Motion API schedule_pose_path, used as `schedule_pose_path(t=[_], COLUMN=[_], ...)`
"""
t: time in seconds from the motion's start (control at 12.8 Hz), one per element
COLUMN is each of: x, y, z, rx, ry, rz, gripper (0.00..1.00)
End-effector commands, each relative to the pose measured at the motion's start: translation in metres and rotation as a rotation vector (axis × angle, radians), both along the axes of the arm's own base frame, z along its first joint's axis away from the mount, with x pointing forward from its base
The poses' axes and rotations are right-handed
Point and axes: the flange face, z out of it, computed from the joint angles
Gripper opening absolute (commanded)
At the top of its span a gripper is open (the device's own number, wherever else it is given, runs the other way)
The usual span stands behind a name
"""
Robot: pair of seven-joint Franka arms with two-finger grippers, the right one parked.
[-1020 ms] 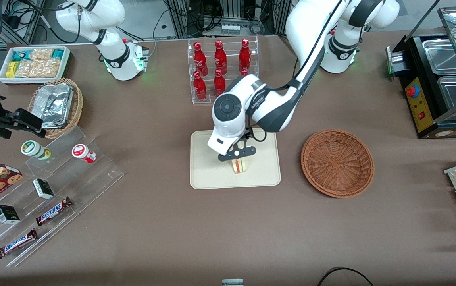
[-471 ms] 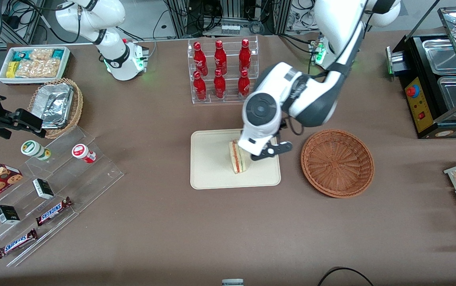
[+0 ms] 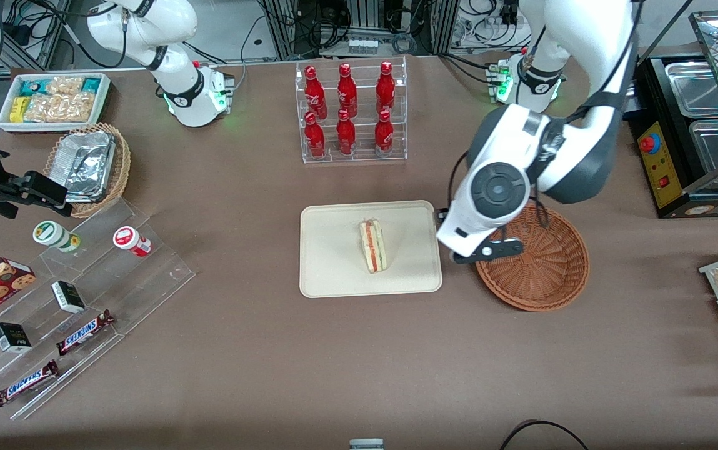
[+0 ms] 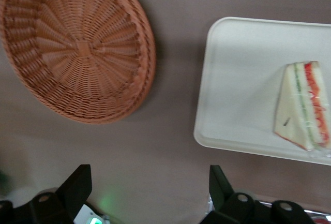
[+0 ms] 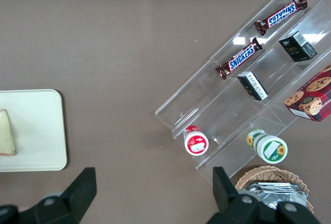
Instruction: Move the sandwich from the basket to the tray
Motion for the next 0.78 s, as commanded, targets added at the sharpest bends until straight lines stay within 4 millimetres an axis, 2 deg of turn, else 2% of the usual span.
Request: schedule_pose_path(t=[0.0, 0.08, 0.24, 0.47, 0.71], x=[-0.016, -0.014, -0.014, -0.026, -0.034], y=[0.030, 0.037, 0.086, 0.114, 0.163], z=[0.012, 0.013, 0.039, 0.074, 0.111], rx=[0.005, 0.007, -0.029, -0.075, -0.113], ry=[0.007, 0.005, -0.003, 0.017, 0.045], rz=[-0.052, -0.053, -0.071, -0.148, -0.222], gripper=[1.00, 1.00, 1.00, 1.00, 1.00])
